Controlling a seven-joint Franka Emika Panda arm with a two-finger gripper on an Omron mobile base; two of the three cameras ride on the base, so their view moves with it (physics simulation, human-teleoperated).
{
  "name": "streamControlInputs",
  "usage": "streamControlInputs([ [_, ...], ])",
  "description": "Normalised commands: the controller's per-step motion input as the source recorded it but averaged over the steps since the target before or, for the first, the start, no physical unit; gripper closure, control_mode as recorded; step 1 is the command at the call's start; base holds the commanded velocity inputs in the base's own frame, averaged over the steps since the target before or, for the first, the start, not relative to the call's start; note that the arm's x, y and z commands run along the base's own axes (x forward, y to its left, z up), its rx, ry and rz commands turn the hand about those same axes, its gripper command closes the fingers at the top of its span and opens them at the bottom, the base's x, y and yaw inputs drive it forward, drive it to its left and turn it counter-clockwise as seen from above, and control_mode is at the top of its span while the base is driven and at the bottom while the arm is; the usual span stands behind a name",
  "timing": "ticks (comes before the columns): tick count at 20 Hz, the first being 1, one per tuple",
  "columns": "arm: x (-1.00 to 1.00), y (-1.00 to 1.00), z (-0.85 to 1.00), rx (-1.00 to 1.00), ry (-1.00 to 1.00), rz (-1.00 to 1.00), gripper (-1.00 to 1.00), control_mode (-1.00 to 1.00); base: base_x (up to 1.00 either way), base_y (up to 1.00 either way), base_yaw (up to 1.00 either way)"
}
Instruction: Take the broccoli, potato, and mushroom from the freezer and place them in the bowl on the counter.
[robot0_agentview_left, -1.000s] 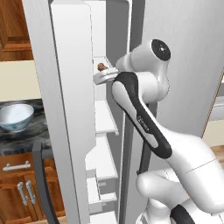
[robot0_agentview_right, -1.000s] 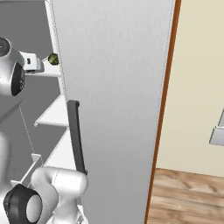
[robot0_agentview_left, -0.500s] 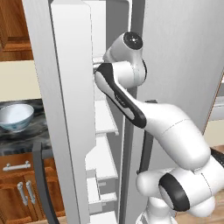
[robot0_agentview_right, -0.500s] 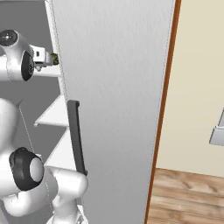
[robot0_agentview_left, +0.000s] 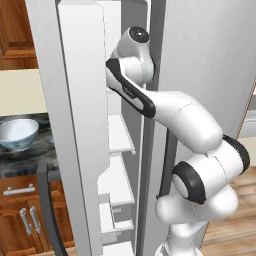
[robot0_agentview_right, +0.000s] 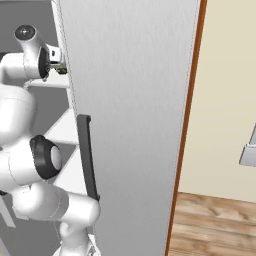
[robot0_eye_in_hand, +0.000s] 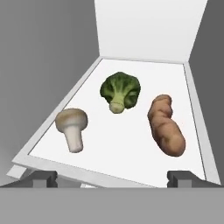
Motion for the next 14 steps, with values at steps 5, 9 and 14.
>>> streamControlInputs([
  [5, 0.36, 0.26, -0.23, 0.00, 0.02, -0.05, -1.00, -1.00, 0.00, 0.00, 0.00],
  [9, 0.45, 0.16, -0.16, 0.00, 0.01, -0.05, -1.00, -1.00, 0.00, 0.00, 0.00],
  [14, 0.68, 0.15, -0.05, 0.00, 0.03, -0.05, -1.00, -1.00, 0.00, 0.00, 0.00],
])
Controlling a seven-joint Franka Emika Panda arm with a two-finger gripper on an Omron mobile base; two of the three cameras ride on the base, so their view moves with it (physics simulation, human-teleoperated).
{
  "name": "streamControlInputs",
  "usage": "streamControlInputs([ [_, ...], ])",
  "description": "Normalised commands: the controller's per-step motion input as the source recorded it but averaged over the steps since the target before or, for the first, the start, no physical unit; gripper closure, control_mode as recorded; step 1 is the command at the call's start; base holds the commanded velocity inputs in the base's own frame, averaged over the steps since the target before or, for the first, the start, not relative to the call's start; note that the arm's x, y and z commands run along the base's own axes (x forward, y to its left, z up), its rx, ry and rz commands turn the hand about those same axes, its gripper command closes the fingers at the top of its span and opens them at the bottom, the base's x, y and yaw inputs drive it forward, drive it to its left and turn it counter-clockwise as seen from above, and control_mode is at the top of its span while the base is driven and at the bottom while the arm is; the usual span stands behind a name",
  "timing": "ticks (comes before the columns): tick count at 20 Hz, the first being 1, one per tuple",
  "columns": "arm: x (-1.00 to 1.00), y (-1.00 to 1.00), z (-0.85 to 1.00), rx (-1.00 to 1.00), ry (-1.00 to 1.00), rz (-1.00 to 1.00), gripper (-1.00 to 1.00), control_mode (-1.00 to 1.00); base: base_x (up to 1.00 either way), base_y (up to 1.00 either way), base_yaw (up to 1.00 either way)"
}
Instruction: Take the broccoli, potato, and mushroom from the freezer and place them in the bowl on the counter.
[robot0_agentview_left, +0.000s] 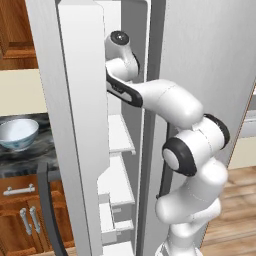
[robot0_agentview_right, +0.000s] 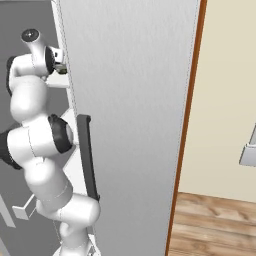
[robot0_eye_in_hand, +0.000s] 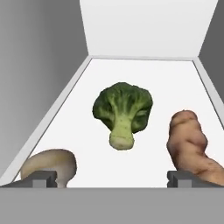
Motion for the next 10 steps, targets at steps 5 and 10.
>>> streamControlInputs([
  [5, 0.69, 0.05, -0.12, 0.00, 0.04, -0.06, -1.00, -1.00, 0.00, 0.00, 0.00],
  [10, 0.66, 0.00, -0.16, 0.00, 0.07, -0.06, -1.00, -1.00, 0.00, 0.00, 0.00],
])
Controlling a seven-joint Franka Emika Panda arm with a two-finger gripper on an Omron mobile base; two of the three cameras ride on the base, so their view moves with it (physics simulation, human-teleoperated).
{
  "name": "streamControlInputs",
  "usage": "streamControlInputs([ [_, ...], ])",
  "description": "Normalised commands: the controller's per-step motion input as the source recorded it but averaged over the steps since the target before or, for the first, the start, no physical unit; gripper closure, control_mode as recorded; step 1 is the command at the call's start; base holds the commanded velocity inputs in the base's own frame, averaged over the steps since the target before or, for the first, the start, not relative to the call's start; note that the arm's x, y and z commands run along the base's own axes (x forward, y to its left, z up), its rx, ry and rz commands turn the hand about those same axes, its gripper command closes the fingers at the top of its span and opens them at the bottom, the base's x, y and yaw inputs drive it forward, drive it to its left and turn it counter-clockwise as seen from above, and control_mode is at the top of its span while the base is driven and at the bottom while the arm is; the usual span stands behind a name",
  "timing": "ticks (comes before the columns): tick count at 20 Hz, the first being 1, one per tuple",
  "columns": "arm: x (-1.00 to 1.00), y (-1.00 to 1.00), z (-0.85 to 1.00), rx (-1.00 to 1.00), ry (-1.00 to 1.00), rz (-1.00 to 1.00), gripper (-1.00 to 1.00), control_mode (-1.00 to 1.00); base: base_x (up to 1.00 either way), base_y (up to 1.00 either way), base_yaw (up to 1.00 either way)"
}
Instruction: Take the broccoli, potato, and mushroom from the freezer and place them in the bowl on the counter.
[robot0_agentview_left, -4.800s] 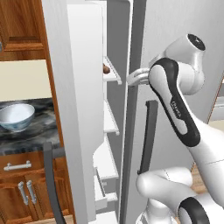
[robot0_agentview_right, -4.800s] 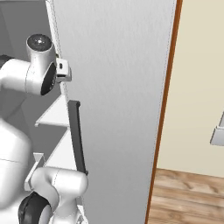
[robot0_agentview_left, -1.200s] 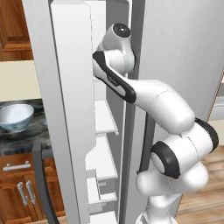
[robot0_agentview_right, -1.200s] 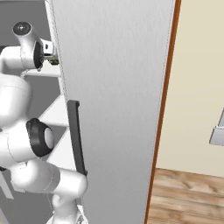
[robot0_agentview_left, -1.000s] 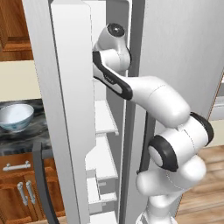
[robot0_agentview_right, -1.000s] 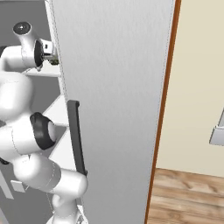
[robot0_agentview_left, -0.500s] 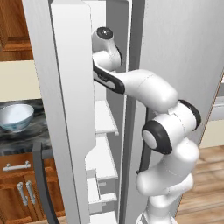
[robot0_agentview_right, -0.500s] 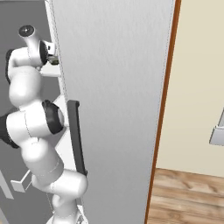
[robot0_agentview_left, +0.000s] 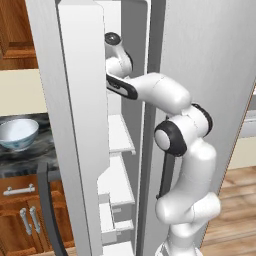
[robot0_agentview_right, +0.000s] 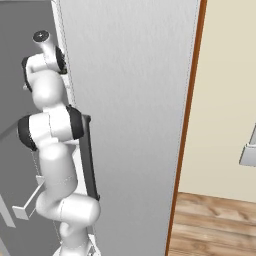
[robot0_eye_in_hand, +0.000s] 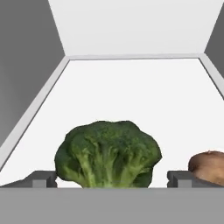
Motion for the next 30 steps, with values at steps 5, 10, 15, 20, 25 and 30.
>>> streamControlInputs([
  [5, 0.61, 0.06, -0.20, 0.00, 0.07, -0.04, 1.00, -1.00, 0.00, 0.00, 0.00],
  [10, 0.09, 0.02, -0.01, 0.00, 0.02, 0.00, 1.00, -1.00, 0.00, 0.00, 0.00],
  [15, -0.25, -0.03, 0.00, 0.00, -0.06, 0.00, 1.00, -1.00, 0.00, 0.00, 0.00],
  [20, -0.87, -0.16, 0.30, 0.00, -0.39, 0.00, 1.00, -1.00, 0.00, 0.00, 0.00],
  [25, -1.00, -0.47, 0.24, 0.00, -0.31, 0.00, 1.00, -1.00, 0.00, 0.00, 0.00],
  [30, -1.00, -0.71, 0.00, 0.01, -0.10, 0.00, 1.00, -1.00, 0.00, 0.00, 0.00],
])
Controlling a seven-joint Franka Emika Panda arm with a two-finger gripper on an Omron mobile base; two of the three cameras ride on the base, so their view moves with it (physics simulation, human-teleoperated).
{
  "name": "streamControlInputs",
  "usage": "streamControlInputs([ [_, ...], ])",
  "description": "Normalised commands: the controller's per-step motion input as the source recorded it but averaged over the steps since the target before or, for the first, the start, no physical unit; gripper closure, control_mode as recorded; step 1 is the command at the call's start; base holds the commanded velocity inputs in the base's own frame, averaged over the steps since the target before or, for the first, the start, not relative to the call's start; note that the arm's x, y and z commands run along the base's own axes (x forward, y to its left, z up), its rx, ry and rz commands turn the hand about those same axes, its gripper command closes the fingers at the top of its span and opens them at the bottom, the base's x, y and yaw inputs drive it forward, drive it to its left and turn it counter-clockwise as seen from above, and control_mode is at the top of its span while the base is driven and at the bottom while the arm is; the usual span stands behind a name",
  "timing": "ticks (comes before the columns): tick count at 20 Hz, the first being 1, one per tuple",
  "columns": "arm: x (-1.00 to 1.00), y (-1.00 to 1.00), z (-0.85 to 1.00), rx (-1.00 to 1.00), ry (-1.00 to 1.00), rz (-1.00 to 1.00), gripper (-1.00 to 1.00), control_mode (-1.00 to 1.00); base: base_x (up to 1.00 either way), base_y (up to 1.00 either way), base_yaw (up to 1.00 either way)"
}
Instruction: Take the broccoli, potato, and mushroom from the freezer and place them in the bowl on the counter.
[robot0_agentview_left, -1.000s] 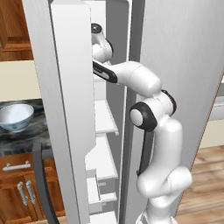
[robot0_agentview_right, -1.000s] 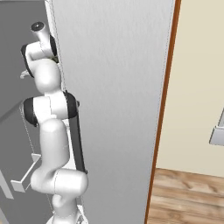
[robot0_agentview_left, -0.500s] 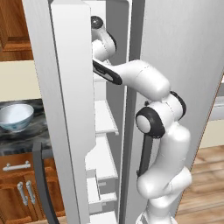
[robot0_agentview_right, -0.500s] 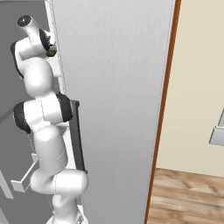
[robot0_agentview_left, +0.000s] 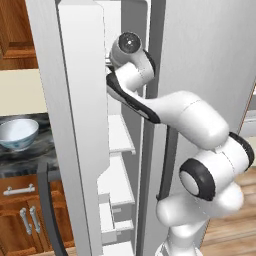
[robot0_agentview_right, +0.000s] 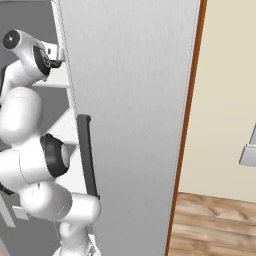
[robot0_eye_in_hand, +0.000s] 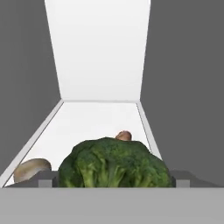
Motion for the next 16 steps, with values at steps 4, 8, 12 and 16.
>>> streamControlInputs([
  [4, -1.00, -0.77, 0.00, 0.00, 0.00, 0.00, 1.00, -1.00, 0.00, 0.00, 0.00],
  [8, -1.00, -0.75, 0.00, 0.01, 0.07, 0.00, 1.00, -1.00, 0.00, 0.00, 0.00],
  [12, -1.00, -0.70, -0.01, 0.00, 0.10, 0.00, 1.00, -1.00, 0.00, 0.00, 0.00],
  [16, -1.00, -0.67, -0.26, 0.00, 0.11, 0.00, 1.00, -1.00, 0.00, 0.00, 0.00],
])
